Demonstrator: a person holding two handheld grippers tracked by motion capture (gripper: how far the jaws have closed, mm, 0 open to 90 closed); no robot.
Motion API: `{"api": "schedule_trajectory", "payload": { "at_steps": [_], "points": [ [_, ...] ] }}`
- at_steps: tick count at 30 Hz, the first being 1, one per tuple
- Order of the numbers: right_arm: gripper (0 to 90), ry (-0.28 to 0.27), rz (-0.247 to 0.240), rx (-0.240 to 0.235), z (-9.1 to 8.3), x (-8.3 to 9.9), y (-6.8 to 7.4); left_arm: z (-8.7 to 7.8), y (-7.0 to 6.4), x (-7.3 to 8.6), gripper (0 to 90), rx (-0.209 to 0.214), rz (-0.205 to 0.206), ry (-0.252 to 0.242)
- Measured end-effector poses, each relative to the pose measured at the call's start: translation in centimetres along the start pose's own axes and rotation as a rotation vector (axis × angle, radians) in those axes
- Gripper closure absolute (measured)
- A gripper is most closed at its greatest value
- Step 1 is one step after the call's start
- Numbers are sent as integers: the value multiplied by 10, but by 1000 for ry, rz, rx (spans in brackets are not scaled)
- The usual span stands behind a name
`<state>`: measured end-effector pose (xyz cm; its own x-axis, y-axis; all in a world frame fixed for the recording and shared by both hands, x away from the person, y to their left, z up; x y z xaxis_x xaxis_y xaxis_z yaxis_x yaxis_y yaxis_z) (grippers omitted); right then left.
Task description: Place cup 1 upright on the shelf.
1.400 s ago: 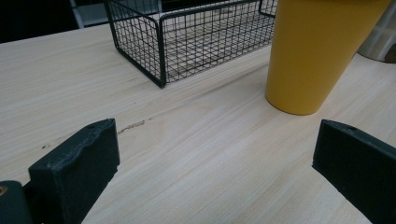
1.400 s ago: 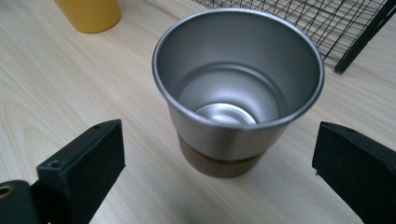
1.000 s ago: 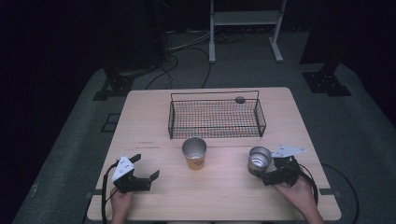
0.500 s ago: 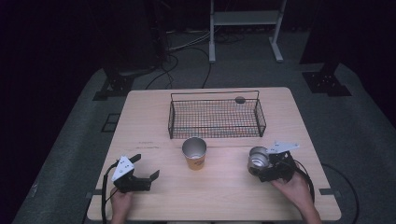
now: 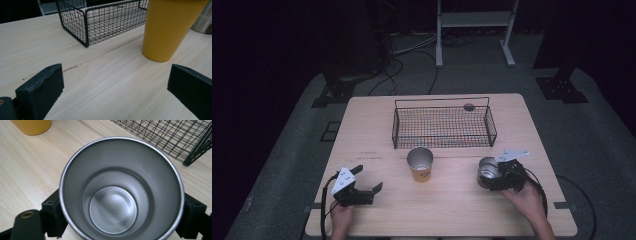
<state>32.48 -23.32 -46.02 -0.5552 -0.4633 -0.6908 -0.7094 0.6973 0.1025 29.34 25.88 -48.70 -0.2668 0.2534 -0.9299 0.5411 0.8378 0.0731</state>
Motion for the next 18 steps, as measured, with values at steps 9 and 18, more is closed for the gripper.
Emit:
{"api": "schedule_trajectory", "payload": {
  "at_steps": [9,18],
  "points": [
    [176,-8,-10,5,-4,-2,2,0,0,0,0,0,0,0],
    [176,-49,-10,-17,-24,-12,3,0,0,0,0,-1,2,1]
  ]
}}
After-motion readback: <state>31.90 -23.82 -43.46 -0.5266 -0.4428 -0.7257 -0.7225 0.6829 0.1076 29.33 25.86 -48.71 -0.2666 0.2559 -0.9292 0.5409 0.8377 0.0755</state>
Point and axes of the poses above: each handheld gripper's, and its own axes: z roughly forward along the jaws, x roughly out of its underside, y roughly to its left, the point moved 1 cm from there along z, roughly forward along the jaws, and after that the axes turned 8 degrees about -x, right-handed, at the moved point
